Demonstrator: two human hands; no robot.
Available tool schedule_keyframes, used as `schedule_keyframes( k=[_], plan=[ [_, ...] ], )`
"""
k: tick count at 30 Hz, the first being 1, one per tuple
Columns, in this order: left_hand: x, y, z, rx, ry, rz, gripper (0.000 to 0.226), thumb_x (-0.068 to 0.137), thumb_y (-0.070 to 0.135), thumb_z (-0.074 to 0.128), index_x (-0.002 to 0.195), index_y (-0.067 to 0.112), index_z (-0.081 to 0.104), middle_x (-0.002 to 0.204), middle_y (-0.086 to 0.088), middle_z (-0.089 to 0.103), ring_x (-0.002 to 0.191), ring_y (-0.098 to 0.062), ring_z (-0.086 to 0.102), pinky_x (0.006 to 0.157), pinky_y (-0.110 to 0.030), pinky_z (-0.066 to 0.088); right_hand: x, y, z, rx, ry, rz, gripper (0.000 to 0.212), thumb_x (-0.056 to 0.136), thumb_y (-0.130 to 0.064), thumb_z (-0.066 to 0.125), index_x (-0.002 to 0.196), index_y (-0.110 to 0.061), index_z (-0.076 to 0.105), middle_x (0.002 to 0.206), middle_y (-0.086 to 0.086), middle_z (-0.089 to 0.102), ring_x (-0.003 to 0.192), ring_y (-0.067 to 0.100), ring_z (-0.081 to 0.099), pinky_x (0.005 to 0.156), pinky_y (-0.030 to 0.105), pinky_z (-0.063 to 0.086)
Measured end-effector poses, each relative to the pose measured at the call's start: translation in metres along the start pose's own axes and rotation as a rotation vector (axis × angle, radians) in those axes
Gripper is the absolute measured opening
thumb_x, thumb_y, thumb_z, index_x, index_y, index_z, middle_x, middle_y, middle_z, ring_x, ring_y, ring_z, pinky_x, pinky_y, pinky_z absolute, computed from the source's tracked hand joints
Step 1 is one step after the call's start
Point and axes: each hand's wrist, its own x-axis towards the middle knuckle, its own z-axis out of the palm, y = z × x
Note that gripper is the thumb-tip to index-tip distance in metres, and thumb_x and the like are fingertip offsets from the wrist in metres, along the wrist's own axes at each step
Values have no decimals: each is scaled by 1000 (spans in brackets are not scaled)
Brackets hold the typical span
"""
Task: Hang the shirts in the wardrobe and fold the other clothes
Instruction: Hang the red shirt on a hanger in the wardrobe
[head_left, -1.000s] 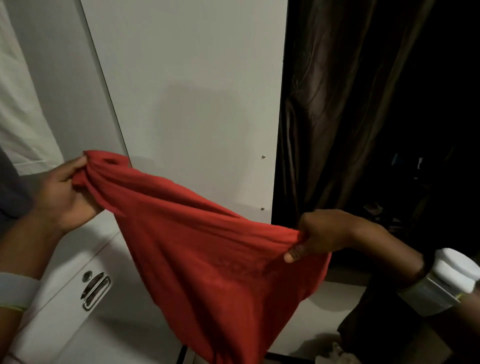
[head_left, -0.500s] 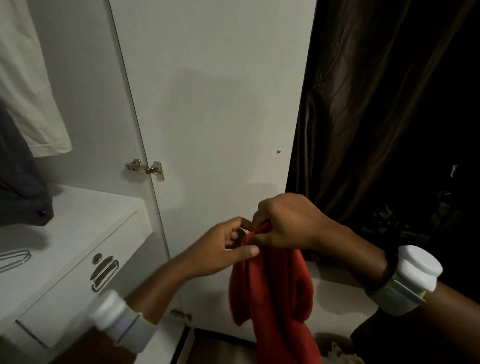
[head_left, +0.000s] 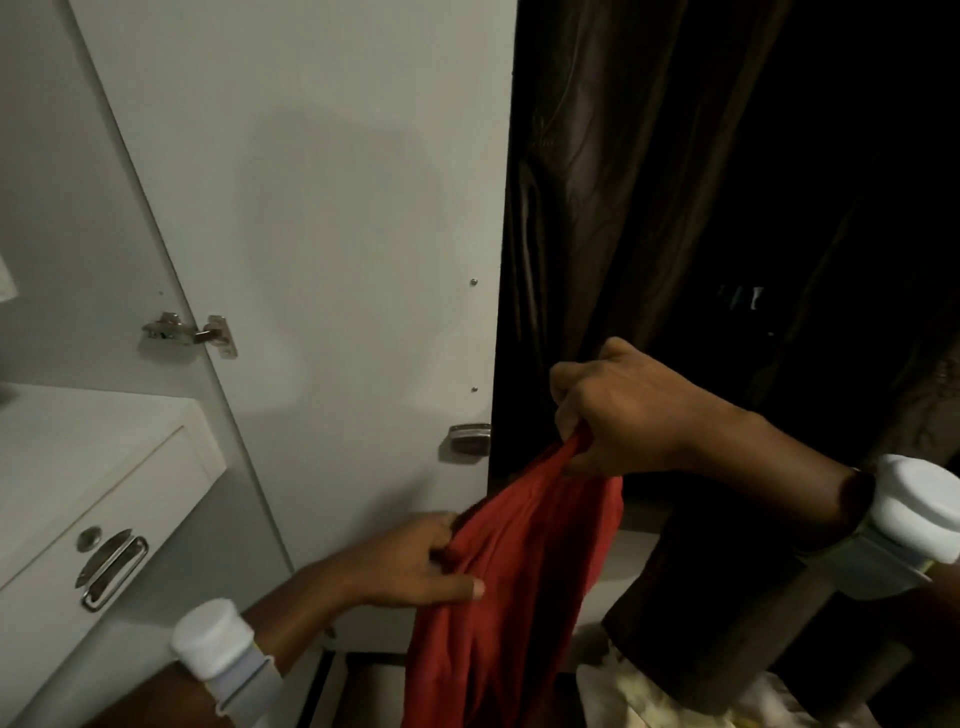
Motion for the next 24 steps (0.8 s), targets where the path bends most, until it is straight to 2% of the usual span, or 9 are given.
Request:
schedule_keyframes(
  k=[3,6,9,12,15,17,21,23,24],
  plan=[
    [-8,-6,-38,357,365,112,50,82,79,66,70,30,72,108,20,57,107,-1,49,90,-27,45,-16,16,23,-20,-81,88,42,76,-72,62,89,-33,70,104,-14,46,86,8,58,85,34,32],
    [-18,0,-79,281,331,-66,53,79,88,56,72,39,76,119,27,63,112,4,56,95,-26,48,-23,23,42,-3,-131,168,46,77,-73,60,88,-28,69,108,-11,53,92,12,62,92,37,39],
    [-20,10,-90,236,261,-184,69,84,84,52,73,21,76,80,7,75,75,-12,71,77,-41,59,-14,14,51,-59,-187,172,51,82,-71,57,96,-24,70,106,-7,68,104,17,66,90,36,34],
    [-24,15,-90,271,414,-178,46,92,60,66,70,22,76,71,7,75,66,-15,71,70,-40,59,-4,11,52,-17,-129,194,47,84,-68,59,99,-25,70,103,-7,70,107,18,66,86,36,30],
    [-31,21,-90,243,686,-91,15,95,25,74,84,21,83,86,16,78,81,-3,74,79,-27,60,1,13,48,185,-9,222,32,88,-61,64,95,-31,72,102,-13,69,109,14,60,91,37,39],
    [-33,27,-94,48,815,-105,15,99,16,68,98,12,82,90,9,79,86,-5,75,83,-26,60,5,9,45,292,99,209,18,90,-49,67,89,-32,74,94,-17,66,104,14,61,90,39,45],
    [-34,61,-100,-898,824,-164,27,107,16,47,102,4,70,89,-6,76,83,-19,70,72,-28,60,16,-4,38,455,281,184,6,86,-33,73,86,-29,77,84,-21,64,88,9,64,80,36,53],
    [-37,71,-102,-999,836,-149,27,102,32,58,99,8,71,88,-3,77,84,-16,72,73,-26,60,22,-7,34,507,321,207,5,85,-29,76,89,-28,79,86,-19,71,82,5,66,77,34,54],
    [-41,69,-104,-868,816,-128,33,92,42,70,99,10,71,89,-3,78,85,-15,73,74,-26,60,24,-9,33,515,355,217,6,85,-27,75,90,-29,78,85,-17,72,81,5,66,78,35,54]
  ],
)
